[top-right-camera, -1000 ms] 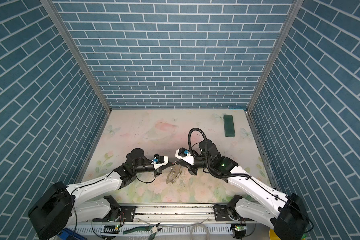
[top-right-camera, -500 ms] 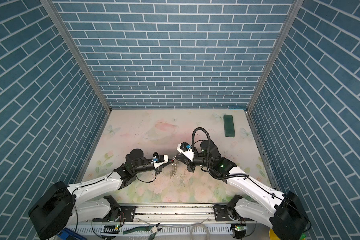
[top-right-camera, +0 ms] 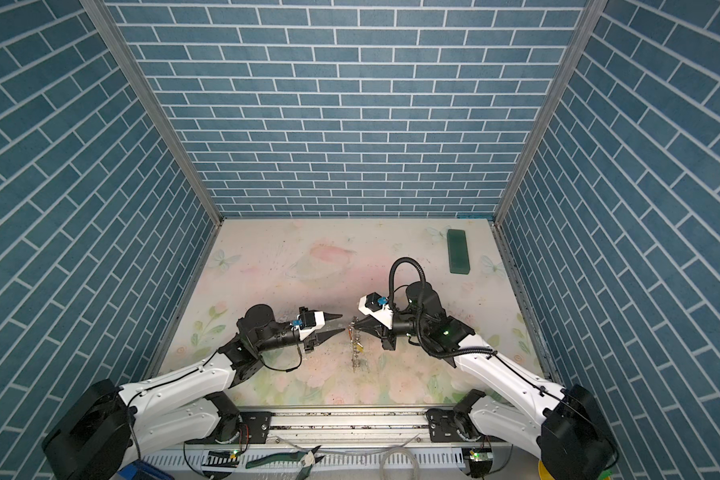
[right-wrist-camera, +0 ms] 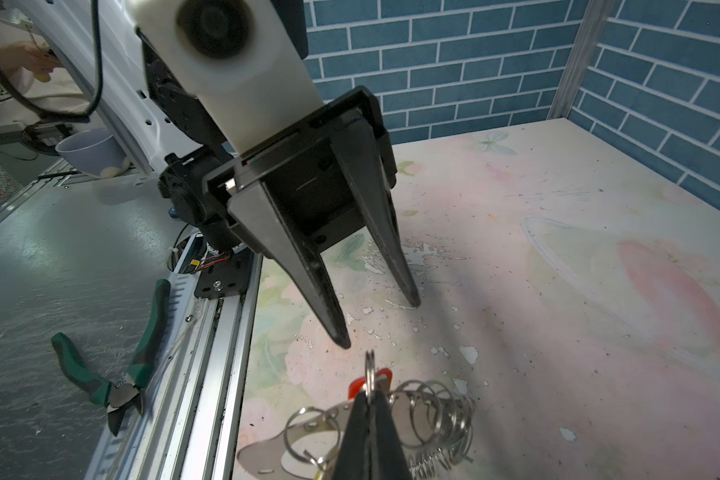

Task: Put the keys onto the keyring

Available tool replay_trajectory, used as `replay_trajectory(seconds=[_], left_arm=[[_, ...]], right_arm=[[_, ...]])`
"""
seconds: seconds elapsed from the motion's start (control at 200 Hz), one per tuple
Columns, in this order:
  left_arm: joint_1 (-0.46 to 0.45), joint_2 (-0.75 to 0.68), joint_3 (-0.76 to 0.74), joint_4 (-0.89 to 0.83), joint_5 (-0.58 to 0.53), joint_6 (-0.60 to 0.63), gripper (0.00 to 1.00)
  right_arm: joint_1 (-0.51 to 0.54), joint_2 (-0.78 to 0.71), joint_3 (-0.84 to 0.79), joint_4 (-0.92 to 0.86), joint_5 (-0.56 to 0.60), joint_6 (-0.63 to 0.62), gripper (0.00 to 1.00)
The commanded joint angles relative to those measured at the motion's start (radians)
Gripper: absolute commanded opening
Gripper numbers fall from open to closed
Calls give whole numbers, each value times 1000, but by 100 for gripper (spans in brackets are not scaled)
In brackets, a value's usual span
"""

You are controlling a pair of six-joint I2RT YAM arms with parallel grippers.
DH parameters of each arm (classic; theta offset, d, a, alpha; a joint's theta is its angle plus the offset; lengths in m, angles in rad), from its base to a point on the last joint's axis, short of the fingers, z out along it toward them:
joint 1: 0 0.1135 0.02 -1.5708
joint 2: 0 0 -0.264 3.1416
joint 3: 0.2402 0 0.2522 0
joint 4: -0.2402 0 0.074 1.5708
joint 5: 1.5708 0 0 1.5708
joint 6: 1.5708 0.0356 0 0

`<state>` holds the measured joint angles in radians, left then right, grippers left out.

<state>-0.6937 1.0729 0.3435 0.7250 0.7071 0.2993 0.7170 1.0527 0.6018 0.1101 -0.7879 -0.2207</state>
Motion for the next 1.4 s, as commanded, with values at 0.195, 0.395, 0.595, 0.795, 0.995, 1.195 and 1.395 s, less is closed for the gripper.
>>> replay_trajectory(seconds=[0.195, 0.395, 0.595, 0.795, 0.995, 1.195, 1.395], left_arm=[[3, 32, 39, 10, 124, -66, 29], [3, 51, 52, -16, 129, -63, 24], [3, 75, 72, -14, 129, -76, 16], [3, 89, 79, -32, 128, -68, 1], [3, 45, 137, -250, 83, 50, 0], [2, 26, 244, -585, 57, 266, 0], [2, 27, 263, -598, 127, 262, 0]], right_arm=[[10, 5, -97, 299, -86, 2, 0], [19, 18, -114, 350, -80, 10, 0], [32, 32, -133, 373, -74, 9, 0], [33, 25, -142, 390, -61, 10, 0], [33, -11, -93, 201, 1, -55, 8], [35, -54, 54, -160, 98, -208, 25], [50, -38, 102, -219, 76, -248, 25]])
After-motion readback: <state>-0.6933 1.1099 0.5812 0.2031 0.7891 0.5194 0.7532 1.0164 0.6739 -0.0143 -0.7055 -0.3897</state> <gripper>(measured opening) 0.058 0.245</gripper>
